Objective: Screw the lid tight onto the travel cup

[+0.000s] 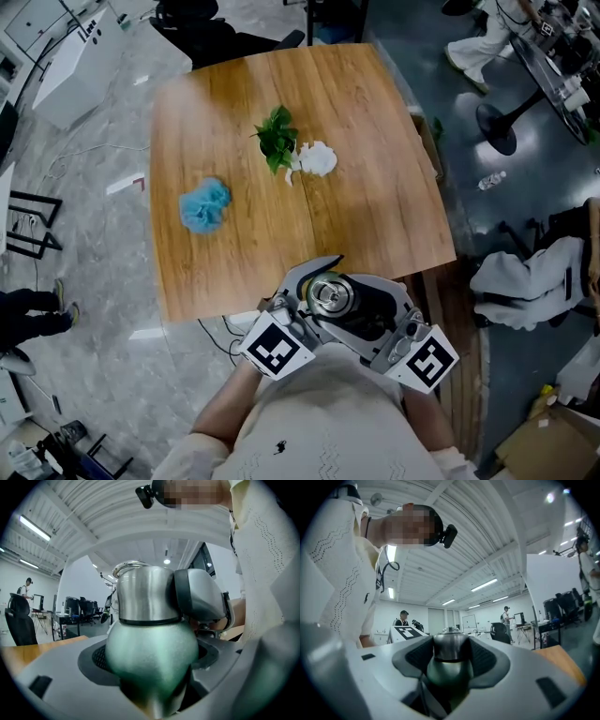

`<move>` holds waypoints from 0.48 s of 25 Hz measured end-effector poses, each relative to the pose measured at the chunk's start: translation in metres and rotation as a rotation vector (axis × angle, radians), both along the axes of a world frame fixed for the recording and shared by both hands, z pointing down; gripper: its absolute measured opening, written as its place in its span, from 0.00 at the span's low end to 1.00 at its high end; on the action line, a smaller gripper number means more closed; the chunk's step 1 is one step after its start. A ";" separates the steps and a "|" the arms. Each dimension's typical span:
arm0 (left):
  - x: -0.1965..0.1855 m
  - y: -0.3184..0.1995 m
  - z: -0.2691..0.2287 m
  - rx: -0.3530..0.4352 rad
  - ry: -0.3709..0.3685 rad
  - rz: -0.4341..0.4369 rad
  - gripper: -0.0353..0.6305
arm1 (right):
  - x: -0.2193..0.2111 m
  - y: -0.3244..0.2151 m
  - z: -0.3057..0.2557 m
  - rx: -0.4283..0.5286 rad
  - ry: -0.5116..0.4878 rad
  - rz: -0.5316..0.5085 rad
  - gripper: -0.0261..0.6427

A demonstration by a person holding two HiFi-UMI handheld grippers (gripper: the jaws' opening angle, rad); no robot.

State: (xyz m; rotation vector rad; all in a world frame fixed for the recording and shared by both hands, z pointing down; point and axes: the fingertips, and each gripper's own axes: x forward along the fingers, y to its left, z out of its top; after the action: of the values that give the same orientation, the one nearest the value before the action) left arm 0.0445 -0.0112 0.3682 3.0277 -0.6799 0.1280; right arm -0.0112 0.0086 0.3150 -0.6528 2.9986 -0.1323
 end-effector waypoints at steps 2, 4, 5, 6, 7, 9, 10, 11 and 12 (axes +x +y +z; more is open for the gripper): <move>-0.001 0.001 -0.001 0.001 -0.006 0.002 0.66 | -0.001 0.002 -0.001 0.003 0.000 -0.002 0.38; -0.001 0.002 0.000 0.003 -0.017 0.004 0.66 | -0.001 0.002 -0.001 0.003 -0.006 0.002 0.38; -0.002 0.002 0.001 0.001 -0.020 0.005 0.66 | -0.001 0.002 -0.001 0.003 -0.011 0.004 0.38; -0.002 0.003 0.001 -0.002 -0.021 0.006 0.66 | -0.001 0.003 0.000 0.003 -0.014 0.005 0.38; -0.002 0.004 0.002 -0.006 -0.019 0.006 0.66 | -0.002 0.004 0.001 0.000 -0.014 0.003 0.38; -0.003 0.006 0.002 -0.014 -0.007 0.001 0.66 | -0.003 0.006 0.003 -0.004 -0.015 -0.004 0.38; -0.004 0.006 0.001 -0.021 0.002 -0.005 0.66 | -0.003 0.006 0.002 -0.004 -0.019 -0.008 0.38; -0.004 0.006 0.001 -0.028 0.008 -0.012 0.66 | -0.004 0.006 0.001 -0.003 -0.026 -0.010 0.38; -0.004 0.006 0.000 -0.031 0.010 -0.017 0.66 | -0.004 0.006 0.000 -0.001 -0.034 -0.011 0.38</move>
State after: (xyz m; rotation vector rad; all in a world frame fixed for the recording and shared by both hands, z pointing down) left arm 0.0406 -0.0048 0.3683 2.9903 -0.6958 0.1215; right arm -0.0149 0.0146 0.3153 -0.6276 2.9707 -0.1444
